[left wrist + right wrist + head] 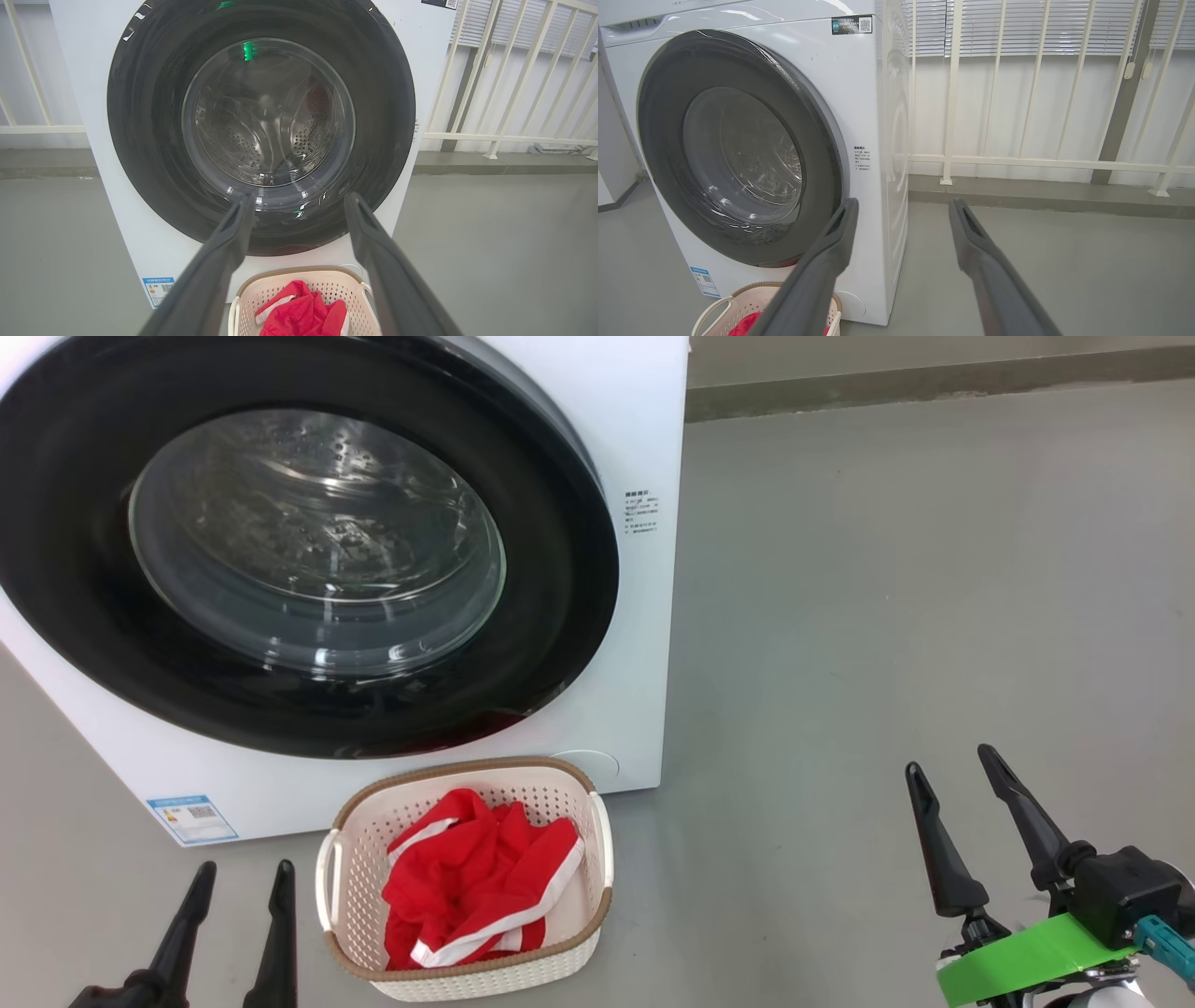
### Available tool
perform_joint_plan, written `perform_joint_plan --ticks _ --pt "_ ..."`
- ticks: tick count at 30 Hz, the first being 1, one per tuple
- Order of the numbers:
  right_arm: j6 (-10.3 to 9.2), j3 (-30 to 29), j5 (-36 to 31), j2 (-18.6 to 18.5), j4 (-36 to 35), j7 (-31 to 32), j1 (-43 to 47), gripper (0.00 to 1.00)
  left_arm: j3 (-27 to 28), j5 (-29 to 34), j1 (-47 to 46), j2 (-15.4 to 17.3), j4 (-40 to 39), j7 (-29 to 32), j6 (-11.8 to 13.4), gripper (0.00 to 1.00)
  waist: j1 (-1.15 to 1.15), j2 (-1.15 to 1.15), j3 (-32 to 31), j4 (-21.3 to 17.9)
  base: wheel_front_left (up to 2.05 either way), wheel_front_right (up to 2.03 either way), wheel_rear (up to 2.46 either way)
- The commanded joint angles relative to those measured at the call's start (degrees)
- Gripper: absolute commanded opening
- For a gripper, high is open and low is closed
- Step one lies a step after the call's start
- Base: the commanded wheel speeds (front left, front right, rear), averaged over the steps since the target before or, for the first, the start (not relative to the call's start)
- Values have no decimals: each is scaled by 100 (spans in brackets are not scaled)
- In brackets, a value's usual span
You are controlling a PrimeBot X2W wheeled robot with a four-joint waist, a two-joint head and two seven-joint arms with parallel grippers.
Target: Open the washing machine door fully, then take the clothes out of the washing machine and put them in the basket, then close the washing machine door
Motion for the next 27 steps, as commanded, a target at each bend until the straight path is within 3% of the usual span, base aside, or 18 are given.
perform_joint_plan --ticks 1,23,24,27 --pt "-21 75 -23 -88 -169 -35 -50 100 215 14 -75 110 -151 -29 -32 100 0 0 -17 -1 0 0 0" --pt "-21 89 -29 0 -42 -35 60 100 69 6 -14 184 -34 -29 -32 100 0 0 -177 11 0 0 0" --pt "0 -27 0 65 93 0 104 0 -108 0 108 58 82 0 0 0 0 0 -179 11 0 0 0" --pt "1 14 3 126 310 3 161 0 -125 -3 140 -48 295 9 8 0 0 0 -181 11 0 0 0"
